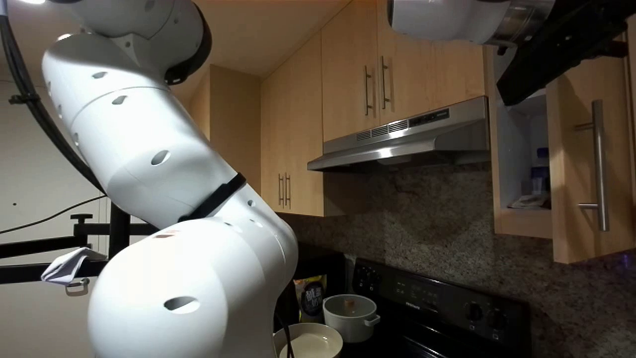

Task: Open and close the upper right cupboard

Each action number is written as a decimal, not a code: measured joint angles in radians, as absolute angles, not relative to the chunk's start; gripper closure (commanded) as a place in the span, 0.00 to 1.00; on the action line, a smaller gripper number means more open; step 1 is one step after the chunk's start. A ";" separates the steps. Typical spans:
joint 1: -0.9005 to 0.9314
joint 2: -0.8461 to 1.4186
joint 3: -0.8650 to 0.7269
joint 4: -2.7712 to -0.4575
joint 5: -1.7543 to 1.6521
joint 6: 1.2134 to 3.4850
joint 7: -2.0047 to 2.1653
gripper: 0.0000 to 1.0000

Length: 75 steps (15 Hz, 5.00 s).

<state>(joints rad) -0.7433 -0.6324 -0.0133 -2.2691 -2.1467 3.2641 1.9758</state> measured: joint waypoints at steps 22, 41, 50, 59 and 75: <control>-0.745 -0.497 0.139 -2.114 -2.147 3.309 1.976 0.00; -0.724 -0.451 0.309 -2.010 -2.148 3.349 1.975 0.00; -0.595 -0.432 0.274 -1.963 -2.156 3.428 1.975 0.00; -0.174 -0.432 -0.088 -2.078 -2.234 3.464 1.962 0.00; -0.265 -0.427 -0.088 -2.423 -2.613 3.463 2.077 0.00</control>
<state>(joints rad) -0.2645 -0.4275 -0.0883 -2.4231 -2.6130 3.4628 2.0771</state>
